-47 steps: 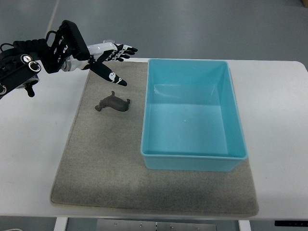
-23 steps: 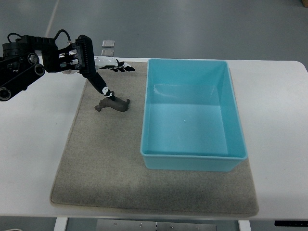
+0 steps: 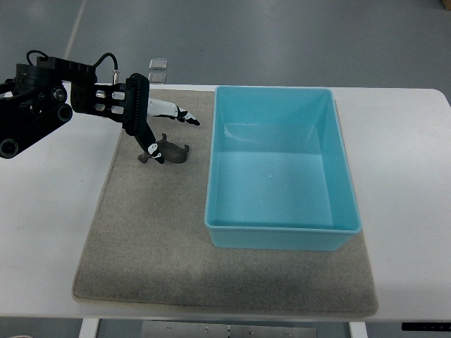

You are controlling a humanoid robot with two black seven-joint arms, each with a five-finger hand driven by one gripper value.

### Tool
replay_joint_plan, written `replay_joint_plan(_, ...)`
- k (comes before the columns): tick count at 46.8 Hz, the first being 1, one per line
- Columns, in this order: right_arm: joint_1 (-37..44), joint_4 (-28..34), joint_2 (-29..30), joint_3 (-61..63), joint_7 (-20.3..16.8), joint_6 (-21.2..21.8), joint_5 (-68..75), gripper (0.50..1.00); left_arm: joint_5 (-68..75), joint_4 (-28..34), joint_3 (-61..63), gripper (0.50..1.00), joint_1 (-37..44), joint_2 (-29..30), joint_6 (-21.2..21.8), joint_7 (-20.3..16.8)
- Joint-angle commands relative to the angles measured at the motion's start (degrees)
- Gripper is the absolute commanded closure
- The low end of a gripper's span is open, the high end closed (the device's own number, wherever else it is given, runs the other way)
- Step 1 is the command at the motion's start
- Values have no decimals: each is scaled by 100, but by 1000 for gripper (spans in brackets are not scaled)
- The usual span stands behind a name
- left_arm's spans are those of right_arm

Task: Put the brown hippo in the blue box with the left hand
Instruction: 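Lower the left hand onto the brown hippo and close fingers around it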

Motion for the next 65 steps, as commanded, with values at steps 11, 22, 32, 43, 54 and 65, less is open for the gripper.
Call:
replay_joint_plan(11, 0, -1, 0, 0, 0, 1, 1, 564, 248, 57, 16, 506, 89, 37, 217, 27)
replay_joint_plan(22, 0, -1, 0, 0, 0, 1, 1, 564, 231, 48, 16, 504, 89, 37, 226, 10)
replay_joint_plan(32, 0, -1, 0, 0, 0, 1, 1, 564, 248, 48, 25, 506, 107, 11, 208, 27)
replay_joint_plan(43, 0, -1, 0, 0, 0, 1, 1, 564, 248, 48, 148, 529, 151, 2, 199, 19)
replay_joint_plan(54, 0, -1, 0, 0, 0, 1, 1, 564, 266, 57, 148, 636, 124, -15, 269, 19)
replay_joint_plan(65, 0, -1, 0, 0, 0, 1, 1, 564, 274, 66, 165, 720, 133, -15, 480, 19)
